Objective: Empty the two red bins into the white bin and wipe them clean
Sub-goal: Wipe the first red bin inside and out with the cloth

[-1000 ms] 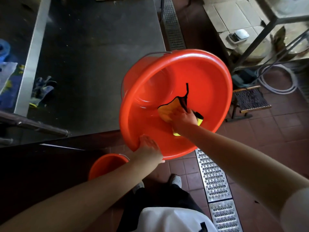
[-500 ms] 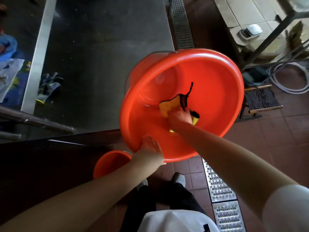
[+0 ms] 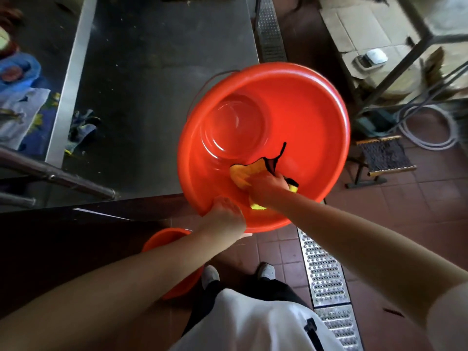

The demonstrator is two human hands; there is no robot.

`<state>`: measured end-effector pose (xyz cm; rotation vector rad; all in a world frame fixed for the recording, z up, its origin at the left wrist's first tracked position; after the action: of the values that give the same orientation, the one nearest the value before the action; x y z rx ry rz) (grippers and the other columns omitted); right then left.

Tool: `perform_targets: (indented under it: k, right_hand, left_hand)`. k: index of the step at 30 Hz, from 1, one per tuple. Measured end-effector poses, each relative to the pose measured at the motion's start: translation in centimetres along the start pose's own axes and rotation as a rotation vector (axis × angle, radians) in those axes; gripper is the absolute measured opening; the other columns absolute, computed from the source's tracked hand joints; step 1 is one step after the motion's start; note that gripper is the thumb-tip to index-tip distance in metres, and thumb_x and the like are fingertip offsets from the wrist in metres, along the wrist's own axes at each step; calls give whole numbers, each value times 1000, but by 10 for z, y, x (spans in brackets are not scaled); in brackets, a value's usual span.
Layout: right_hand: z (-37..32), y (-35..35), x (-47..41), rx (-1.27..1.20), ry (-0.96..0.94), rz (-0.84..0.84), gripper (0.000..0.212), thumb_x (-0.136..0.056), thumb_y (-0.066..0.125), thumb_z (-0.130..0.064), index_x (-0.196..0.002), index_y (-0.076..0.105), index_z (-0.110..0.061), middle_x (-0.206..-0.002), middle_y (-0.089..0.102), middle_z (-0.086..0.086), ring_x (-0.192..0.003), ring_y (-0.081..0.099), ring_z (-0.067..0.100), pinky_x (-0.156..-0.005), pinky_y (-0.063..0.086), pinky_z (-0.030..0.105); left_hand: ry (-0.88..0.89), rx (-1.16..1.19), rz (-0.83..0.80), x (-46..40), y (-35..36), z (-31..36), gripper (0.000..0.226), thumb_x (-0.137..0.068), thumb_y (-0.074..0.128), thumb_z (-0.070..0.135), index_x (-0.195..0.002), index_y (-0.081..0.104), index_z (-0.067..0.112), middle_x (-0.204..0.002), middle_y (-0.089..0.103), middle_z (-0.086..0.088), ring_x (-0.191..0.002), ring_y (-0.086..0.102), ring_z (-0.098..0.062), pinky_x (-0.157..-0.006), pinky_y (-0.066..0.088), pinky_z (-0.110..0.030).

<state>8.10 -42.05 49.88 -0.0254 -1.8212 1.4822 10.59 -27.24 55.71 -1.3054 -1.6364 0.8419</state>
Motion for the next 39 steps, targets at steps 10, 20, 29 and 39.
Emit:
perform_targets:
  k: [10, 20, 29, 39]
  right_hand:
    - [12, -6, 84, 33, -118, 38, 47, -99, 38, -43, -145, 41, -38, -145, 48, -6, -139, 35, 22, -106, 30, 44]
    - [1, 0, -5, -52, -46, -17, 37, -94, 45, -39, -129, 57, -32, -128, 60, -1, -128, 48, 22, -102, 36, 44]
    - [-6, 17, -95, -198, 2, 24, 35, -92, 53, -23, -126, 60, -21, -133, 58, 8, -125, 52, 28, -105, 37, 43]
    - [-6, 28, -38, -102, -60, 34, 41, -97, 48, -25, -137, 49, -30, -133, 57, 1, -127, 52, 26, -99, 38, 44]
  left_hand:
    - [22, 131, 44, -1, -10, 1, 58, -70, 59, 79, -65, 73, 23, -64, 69, 4, -65, 66, -17, -72, 53, -30]
    - [22, 104, 5, -5, 6, 8, 59, -82, 40, 53, -84, 77, 8, -75, 72, -12, -68, 68, -26, -72, 54, -35]
    - [-36, 17, -113, -5, 12, 17, 45, -79, 37, 17, -94, 76, -1, -92, 73, -25, -84, 72, -38, -74, 59, -47]
    - [-26, 2, -102, 2, 16, 18, 44, -58, 78, 32, -88, 78, 0, -84, 73, -23, -80, 72, -36, -76, 58, -46]
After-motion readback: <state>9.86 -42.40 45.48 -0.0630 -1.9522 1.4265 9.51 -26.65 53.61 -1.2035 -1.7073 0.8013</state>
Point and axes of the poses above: each hand's wrist, its own x-axis away from the middle knuckle, its own y-axis out of the palm, z = x × y, the point moved 4 cm from there along -x, towards the middle knuckle
